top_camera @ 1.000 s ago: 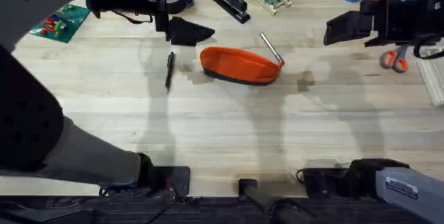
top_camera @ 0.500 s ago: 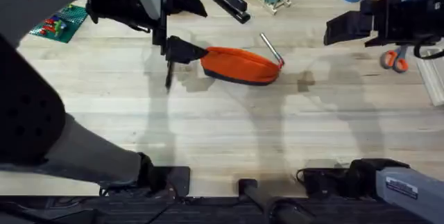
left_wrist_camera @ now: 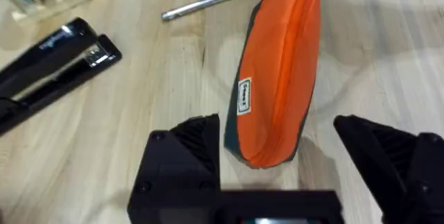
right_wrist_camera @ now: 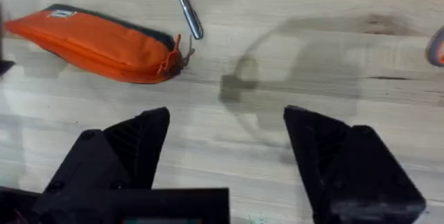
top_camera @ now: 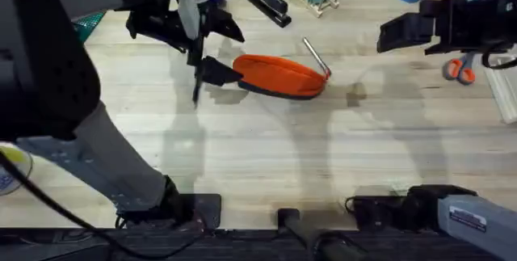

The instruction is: Unzip the bag, pick up the pens from the table one at a time and place them inside, then zip the bag closed.

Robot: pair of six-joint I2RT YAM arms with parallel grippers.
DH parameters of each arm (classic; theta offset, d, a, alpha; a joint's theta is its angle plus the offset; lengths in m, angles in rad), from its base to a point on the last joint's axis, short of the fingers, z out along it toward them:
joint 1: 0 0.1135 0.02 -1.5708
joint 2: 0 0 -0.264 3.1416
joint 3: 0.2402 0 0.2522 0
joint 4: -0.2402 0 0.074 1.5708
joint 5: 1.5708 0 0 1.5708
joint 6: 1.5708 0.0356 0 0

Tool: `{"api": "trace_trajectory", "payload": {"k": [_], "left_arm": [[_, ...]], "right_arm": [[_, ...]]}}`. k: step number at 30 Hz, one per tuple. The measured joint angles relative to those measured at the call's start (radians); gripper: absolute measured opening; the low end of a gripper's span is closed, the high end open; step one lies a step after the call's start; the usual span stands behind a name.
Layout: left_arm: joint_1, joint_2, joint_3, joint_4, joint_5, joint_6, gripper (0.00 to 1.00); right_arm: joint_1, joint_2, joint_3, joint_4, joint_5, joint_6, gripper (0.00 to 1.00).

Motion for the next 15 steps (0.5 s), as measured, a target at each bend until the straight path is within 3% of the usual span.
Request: {"api": "trace_trajectory", "payload": {"k": [5, 15], "left_arm": [[-0.011, 0.045, 0.0, 0.004, 0.007, 0.003, 0.996], [-0.013, 0.05, 0.0, 0.011, 0.036, 0.003, 0.826]], "right_arm": [[0.0, 0.0, 0.0, 0.0, 0.0, 0.0, 0.996], [0.0, 0.0, 0.0, 0.0, 0.0, 0.0, 0.996]]}}
